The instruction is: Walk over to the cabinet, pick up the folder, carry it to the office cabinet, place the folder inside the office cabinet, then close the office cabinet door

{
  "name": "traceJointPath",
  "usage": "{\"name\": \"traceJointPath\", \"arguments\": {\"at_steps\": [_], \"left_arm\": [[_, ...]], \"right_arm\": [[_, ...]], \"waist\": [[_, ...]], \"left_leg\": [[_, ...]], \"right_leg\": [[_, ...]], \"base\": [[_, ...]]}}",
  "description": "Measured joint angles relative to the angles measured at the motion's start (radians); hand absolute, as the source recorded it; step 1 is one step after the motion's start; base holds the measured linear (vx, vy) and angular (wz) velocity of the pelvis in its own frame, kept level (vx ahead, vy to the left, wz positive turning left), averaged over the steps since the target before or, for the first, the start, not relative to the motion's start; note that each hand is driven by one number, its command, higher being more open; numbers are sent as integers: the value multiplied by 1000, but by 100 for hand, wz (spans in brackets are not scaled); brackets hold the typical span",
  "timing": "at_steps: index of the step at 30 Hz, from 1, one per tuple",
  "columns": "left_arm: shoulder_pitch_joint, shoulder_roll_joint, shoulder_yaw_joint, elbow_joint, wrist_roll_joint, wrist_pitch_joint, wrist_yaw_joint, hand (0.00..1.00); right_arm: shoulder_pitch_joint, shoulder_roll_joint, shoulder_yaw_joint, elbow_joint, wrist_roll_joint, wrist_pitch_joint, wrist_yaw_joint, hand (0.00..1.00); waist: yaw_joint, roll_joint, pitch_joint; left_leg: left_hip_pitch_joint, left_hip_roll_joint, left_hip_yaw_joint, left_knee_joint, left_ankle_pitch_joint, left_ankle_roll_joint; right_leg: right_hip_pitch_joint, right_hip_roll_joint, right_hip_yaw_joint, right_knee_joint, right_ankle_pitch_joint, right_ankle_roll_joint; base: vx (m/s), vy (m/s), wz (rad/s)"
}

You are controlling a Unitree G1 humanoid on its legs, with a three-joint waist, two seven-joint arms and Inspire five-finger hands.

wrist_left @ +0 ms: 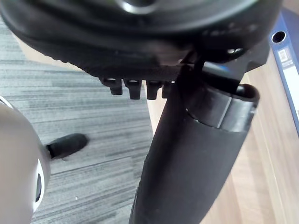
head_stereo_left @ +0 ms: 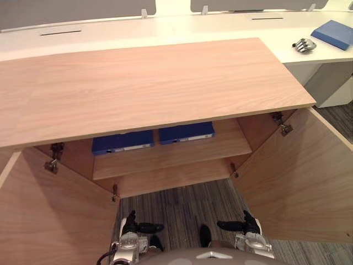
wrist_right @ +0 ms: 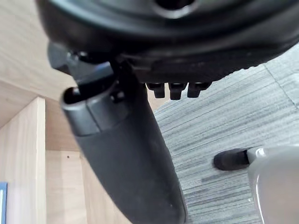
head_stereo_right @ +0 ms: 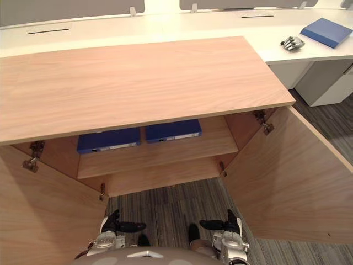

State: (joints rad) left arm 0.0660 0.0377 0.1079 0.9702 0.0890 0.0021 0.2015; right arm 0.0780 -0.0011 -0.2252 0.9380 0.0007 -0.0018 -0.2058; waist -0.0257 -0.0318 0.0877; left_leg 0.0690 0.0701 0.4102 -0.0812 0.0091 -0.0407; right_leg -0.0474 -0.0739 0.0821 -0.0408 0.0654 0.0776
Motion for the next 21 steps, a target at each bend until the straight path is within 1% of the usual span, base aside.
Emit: {"name": "traceJointPath", "arguments": {"at_steps": [2,5,8,10,11,13,14,15,16,18,19,21], "left_arm": [[3,0,0,0,0,0,-3,100],[7,0,0,0,0,0,-4,100],[10,-1,0,0,0,2,-4,100],[23,-1,0,-1,1,6,-4,100],[26,-1,1,-2,1,6,-4,100],[29,-4,1,-3,0,7,-3,100],[29,-4,2,-3,0,8,-3,100],[30,-5,9,-4,0,8,-2,100],[30,-12,24,-5,0,8,-2,100],[36,-32,41,-16,0,8,1,100],[39,-46,55,-34,0,8,2,100],[37,-70,73,-65,1,8,3,100]], "right_arm": [[5,6,-31,-3,5,-1,0,100],[23,6,-37,-23,16,-3,-1,100],[60,8,-39,-123,49,-5,-3,100],[98,18,-69,-229,72,-12,-9,100],[110,20,-76,-258,84,-14,-16,100],[150,38,-118,-377,110,-30,-43,100],[159,42,-128,-400,122,-35,-46,100],[171,53,-151,-434,131,-47,-52,100],[188,60,-158,-470,159,-52,-69,100],[206,60,-167,-519,167,-54,-74,100],[218,62,-184,-560,186,-56,-82,100],[231,71,-220,-616,204,-61,-97,100]], "waist": [[-1,1,-4],[-7,1,-6],[-13,3,-9],[-34,5,-13],[-38,6,-15],[-46,9,-20],[-51,9,-20],[-62,7,-22],[-72,5,-23],[-91,6,-27],[-96,9,-30],[-111,13,-31]], "left_leg": [[10,0,12,0,-3,-4],[31,0,26,0,-12,-8],[42,1,65,8,-29,-15],[56,3,99,21,-53,-22],[59,4,111,26,-59,-23],[60,9,161,53,-85,-26],[61,11,173,59,-89,-25],[64,15,194,72,-97,-21],[72,21,219,85,-109,-26],[84,31,269,100,-127,-33],[86,37,304,111,-137,-35],[91,43,344,119,-145,-40]], "right_leg": [[3,2,12,-2,0,0],[16,5,32,-7,0,0],[11,9,69,-7,3,3],[11,14,104,-5,4,5],[8,16,116,-4,5,6],[-12,25,168,8,7,8],[-15,27,180,11,7,8],[-21,33,199,15,7,8],[-22,41,221,18,8,7],[-35,57,261,29,8,7],[-49,69,289,38,10,6],[-65,84,315,49,12,6]], "base": [[28,-3,-20],[11,-6,-21],[-26,-13,-37],[-15,-19,-44],[0,-19,-59],[16,-17,-65],[22,-20,-60],[28,-19,-59],[31,-16,-60],[36,-6,-77],[37,-2,-82],[39,-1,-63]]}}
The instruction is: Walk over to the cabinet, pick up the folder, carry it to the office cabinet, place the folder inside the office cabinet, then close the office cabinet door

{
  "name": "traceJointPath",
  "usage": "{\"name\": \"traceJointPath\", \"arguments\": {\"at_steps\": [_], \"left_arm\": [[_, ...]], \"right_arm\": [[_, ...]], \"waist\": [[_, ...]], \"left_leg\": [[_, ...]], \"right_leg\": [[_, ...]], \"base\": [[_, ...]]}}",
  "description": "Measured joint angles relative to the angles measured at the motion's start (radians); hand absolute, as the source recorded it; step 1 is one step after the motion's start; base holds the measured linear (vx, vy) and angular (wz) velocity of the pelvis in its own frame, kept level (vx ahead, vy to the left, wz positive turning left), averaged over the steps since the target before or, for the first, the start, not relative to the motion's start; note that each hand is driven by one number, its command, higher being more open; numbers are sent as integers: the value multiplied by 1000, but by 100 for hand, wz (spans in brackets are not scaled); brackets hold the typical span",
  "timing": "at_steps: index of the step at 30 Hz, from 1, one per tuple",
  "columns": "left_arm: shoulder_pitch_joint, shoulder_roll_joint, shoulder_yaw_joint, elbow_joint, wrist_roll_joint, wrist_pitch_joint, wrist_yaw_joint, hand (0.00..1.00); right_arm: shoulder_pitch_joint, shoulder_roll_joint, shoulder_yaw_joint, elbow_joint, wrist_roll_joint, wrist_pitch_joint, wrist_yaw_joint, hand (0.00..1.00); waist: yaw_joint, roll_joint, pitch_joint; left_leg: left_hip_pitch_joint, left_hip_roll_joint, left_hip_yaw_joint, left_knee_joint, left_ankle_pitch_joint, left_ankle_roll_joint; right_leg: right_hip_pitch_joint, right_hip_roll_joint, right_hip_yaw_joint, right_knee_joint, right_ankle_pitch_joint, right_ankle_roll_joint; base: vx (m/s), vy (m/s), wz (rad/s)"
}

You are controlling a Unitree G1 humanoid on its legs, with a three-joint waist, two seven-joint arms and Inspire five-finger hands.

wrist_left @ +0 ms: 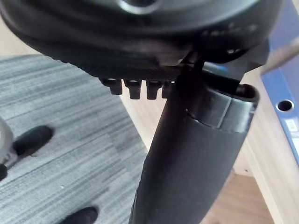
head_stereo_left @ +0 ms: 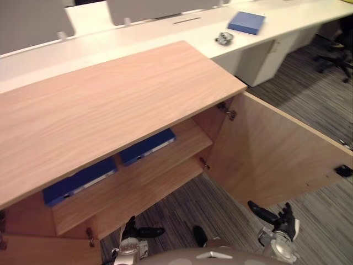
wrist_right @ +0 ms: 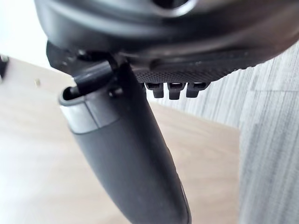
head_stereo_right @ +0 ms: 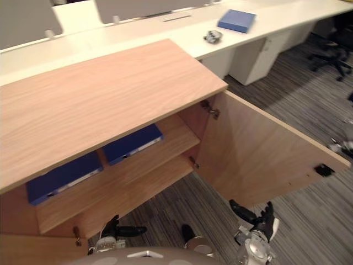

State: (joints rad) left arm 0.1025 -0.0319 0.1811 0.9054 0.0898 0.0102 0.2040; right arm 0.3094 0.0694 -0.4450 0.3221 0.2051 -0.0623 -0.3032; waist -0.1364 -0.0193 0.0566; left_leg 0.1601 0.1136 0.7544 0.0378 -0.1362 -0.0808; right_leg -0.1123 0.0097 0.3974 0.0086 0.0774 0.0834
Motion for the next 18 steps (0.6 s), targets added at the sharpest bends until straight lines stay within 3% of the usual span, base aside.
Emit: {"name": "traceJointPath", "arguments": {"at_steps": [5,10,13,18], "left_arm": [[-21,-38,12,-25,8,-1,-8,100],[-32,-39,14,-48,34,-2,-18,100],[-32,-39,21,-48,40,-2,-24,100],[-38,-35,-23,-47,42,-10,-51,100]], "right_arm": [[20,4,-54,-141,57,-38,-61,100],[9,-1,-94,-272,85,-75,-93,100],[-54,2,-109,-300,115,-78,-90,100],[-169,-35,-121,-285,151,-78,-36,100]], "waist": [[-41,11,-1],[-46,36,6],[-52,51,13],[-55,49,17]], "left_leg": [[27,24,73,11,-11,-16],[32,45,129,31,-16,-26],[33,54,156,38,-15,-28],[18,56,183,39,-10,-34]], "right_leg": [[-13,30,25,14,9,-4],[-41,64,58,31,11,-6],[-50,81,79,31,21,-12],[-61,89,111,-4,55,-15]], "base": [[20,-22,-49],[2,-51,-32],[24,-44,-27],[25,-36,-19]]}}
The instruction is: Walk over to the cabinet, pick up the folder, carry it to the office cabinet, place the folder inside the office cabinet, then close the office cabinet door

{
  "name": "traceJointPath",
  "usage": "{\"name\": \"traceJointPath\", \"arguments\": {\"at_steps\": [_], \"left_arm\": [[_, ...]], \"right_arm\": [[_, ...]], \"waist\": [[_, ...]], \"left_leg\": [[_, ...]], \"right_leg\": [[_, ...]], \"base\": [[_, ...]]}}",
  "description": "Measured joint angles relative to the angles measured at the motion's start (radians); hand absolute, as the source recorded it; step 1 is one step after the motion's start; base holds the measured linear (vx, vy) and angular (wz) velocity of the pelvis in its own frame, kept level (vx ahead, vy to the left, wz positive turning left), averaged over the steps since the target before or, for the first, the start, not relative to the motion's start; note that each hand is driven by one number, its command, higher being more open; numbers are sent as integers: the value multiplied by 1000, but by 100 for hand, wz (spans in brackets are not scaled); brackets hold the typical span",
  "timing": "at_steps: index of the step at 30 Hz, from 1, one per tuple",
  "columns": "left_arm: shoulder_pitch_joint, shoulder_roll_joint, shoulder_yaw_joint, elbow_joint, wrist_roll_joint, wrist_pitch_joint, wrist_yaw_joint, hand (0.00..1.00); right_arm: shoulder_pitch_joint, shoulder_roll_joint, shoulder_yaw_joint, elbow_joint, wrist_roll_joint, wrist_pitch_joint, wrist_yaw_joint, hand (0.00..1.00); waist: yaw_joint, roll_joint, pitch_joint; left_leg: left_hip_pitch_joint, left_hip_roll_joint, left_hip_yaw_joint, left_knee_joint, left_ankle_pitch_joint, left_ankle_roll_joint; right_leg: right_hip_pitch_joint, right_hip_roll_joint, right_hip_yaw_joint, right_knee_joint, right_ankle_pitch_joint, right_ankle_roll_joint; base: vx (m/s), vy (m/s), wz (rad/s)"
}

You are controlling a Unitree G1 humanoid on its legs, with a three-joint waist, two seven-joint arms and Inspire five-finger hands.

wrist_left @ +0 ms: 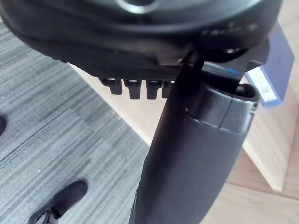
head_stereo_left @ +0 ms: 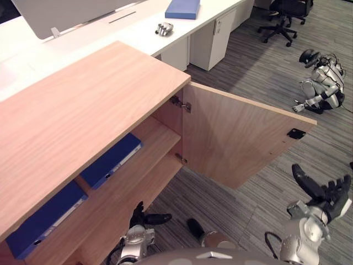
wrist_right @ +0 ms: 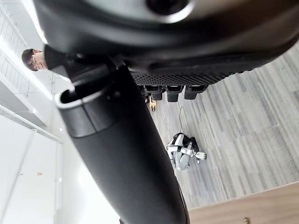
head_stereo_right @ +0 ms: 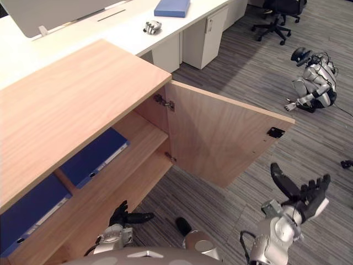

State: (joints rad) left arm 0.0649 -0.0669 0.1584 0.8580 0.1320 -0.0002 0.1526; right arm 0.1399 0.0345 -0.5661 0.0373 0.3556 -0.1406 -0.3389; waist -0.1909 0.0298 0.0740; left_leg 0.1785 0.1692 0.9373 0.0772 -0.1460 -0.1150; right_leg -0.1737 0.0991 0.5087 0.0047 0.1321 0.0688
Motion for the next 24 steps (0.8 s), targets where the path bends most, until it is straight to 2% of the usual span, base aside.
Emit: {"name": "traceJointPath", "arguments": {"at_steps": [8,14,24], "left_arm": [[-19,21,-133,42,38,-31,-30,100],[-9,37,-148,81,42,-35,-30,100],[30,123,-174,90,86,-35,-30,100]], "right_arm": [[-141,-244,40,164,-1,-2,97,100],[-175,-286,66,276,-2,2,141,100],[-191,-345,125,322,-47,9,167,100]], "waist": [[-10,0,33],[-11,1,56],[-11,0,62]], "left_leg": [[-52,-27,-30,-4,6,10],[-95,-57,-98,-2,6,32],[-124,-72,-195,10,6,33]], "right_leg": [[-25,-35,-2,-35,27,19],[-31,-79,-38,-67,45,33],[-23,-115,-95,-91,44,32]], "base": [[21,-1,5],[6,17,24],[19,19,18]]}}
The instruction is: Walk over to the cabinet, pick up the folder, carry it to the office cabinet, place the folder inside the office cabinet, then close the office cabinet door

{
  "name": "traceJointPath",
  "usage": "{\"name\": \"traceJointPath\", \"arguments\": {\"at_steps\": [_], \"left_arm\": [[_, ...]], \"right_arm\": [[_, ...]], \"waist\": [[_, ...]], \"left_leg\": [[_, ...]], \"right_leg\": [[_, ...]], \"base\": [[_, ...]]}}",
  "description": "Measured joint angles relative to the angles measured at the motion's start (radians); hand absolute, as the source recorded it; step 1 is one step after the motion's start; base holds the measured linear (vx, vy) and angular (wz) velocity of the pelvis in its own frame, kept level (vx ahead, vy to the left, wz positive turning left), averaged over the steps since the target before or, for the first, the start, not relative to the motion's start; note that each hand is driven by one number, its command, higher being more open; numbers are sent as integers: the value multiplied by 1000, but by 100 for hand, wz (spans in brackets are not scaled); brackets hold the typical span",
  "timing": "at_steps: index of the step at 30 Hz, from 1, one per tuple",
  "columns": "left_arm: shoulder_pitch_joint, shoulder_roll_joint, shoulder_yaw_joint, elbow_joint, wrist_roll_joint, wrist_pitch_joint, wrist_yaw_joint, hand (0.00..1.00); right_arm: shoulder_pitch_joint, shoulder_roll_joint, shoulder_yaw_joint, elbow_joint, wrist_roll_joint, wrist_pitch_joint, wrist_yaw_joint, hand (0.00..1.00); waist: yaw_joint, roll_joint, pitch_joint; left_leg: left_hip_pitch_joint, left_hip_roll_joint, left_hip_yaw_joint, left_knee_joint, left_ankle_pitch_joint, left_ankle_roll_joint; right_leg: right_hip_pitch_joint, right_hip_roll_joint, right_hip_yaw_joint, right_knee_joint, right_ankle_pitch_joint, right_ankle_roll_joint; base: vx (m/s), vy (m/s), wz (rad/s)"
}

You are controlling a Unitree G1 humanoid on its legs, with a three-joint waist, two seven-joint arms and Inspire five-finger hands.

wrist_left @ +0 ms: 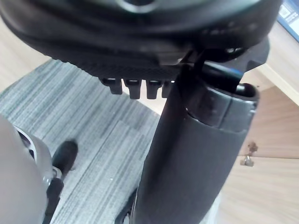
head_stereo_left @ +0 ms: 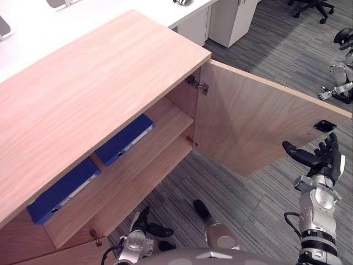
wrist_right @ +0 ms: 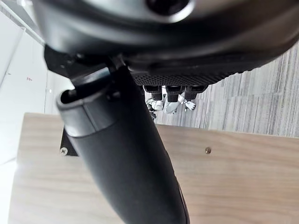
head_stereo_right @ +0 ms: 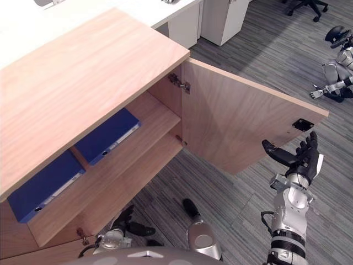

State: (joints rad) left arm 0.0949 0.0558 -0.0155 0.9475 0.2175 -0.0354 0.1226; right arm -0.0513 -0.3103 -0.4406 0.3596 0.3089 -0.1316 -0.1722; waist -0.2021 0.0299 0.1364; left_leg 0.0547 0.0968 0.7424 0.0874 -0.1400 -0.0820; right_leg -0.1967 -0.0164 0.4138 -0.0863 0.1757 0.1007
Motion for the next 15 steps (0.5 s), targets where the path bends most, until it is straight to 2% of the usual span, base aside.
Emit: {"name": "traceJointPath", "arguments": {"at_steps": [15], "left_arm": [[-22,14,-10,-3,31,-8,-1,100]], "right_arm": [[-25,-32,85,27,-45,3,15,100]], "waist": [[-2,-13,8]], "left_leg": [[0,2,-20,4,-4,3]], "right_leg": [[0,3,-1,-8,3,-1]], "base": [[31,1,-1]]}}
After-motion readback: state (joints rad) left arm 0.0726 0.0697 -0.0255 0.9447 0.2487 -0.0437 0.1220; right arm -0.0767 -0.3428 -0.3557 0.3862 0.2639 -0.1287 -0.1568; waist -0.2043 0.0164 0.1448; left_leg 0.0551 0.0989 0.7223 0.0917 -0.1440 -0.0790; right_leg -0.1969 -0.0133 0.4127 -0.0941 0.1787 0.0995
